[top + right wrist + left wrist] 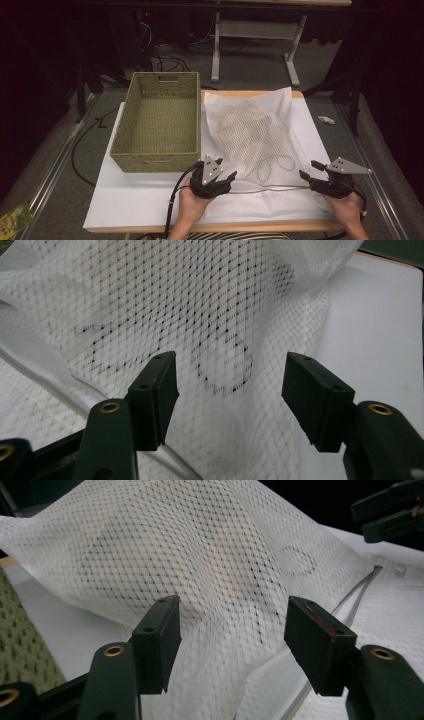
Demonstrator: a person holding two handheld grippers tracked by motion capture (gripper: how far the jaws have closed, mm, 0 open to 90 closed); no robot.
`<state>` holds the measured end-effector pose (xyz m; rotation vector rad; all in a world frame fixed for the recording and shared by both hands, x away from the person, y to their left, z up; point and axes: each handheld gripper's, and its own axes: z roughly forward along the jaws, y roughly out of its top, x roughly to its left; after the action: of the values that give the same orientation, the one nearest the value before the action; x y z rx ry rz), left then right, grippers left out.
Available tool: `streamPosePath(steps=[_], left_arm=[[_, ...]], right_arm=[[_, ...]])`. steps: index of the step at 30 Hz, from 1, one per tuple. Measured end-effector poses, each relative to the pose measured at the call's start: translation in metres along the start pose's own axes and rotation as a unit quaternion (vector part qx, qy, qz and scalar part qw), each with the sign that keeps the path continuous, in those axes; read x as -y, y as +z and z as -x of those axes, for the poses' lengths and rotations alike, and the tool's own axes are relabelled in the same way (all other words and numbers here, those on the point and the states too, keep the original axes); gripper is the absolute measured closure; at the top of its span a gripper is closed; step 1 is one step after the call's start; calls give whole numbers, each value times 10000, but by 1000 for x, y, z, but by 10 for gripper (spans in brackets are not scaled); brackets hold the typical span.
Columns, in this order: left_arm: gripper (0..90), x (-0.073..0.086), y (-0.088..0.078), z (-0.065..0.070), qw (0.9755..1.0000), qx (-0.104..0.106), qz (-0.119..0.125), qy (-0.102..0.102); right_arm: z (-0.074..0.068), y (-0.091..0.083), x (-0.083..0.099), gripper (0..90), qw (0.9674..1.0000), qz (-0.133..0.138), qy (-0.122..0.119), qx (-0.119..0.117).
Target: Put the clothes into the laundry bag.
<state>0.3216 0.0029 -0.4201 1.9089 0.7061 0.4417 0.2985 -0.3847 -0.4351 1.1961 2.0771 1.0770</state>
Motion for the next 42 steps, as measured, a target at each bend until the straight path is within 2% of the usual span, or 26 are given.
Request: streamPosePath(steps=[2,5,11,15,16,18,19,21,24,30,37,39,42], left_arm=[[399,-3,6,-4,9996,138,-123,-202],[409,-6,12,-8,9991,208,-179,-338],[413,-10,23,-10,9994,11,-214,-265],[401,-12,31,-10,9993,-59,-263,-253],[400,-13,32,-10,9992,-71,-295,-241],[384,-14,35,-13,9989,36,-203,-409],[385,-14,35,-14,9990,46,-95,-424],[400,-14,36,-14,9992,-91,64,-373],[403,-15,38,-15,9990,-93,135,-424],[402,-9,48,-17,9990,-176,-138,-376],[399,-3,56,-21,9984,-155,-283,-461],[397,0,58,-23,9981,-123,-286,-539],[396,7,63,-25,9977,-238,-347,-539]], right_arm=[[0,4,-2,369,10000,-9,39,-17],[1,9,-5,368,10000,-45,11,-1],[1,16,-11,359,10000,-47,1,37],[-1,21,-14,360,10000,-24,59,42],[-1,22,-15,365,9999,-31,139,18],[0,25,-17,366,9998,-4,189,10],[0,27,-17,366,9998,9,220,35],[1,29,-18,367,9995,20,315,65],[4,34,-19,366,9990,32,434,83],[7,41,-19,368,9987,82,482,137],[9,54,-16,353,9986,-40,481,237],[9,55,-15,350,9981,-9,560,244],[9,57,-12,333,9982,37,546,244]])
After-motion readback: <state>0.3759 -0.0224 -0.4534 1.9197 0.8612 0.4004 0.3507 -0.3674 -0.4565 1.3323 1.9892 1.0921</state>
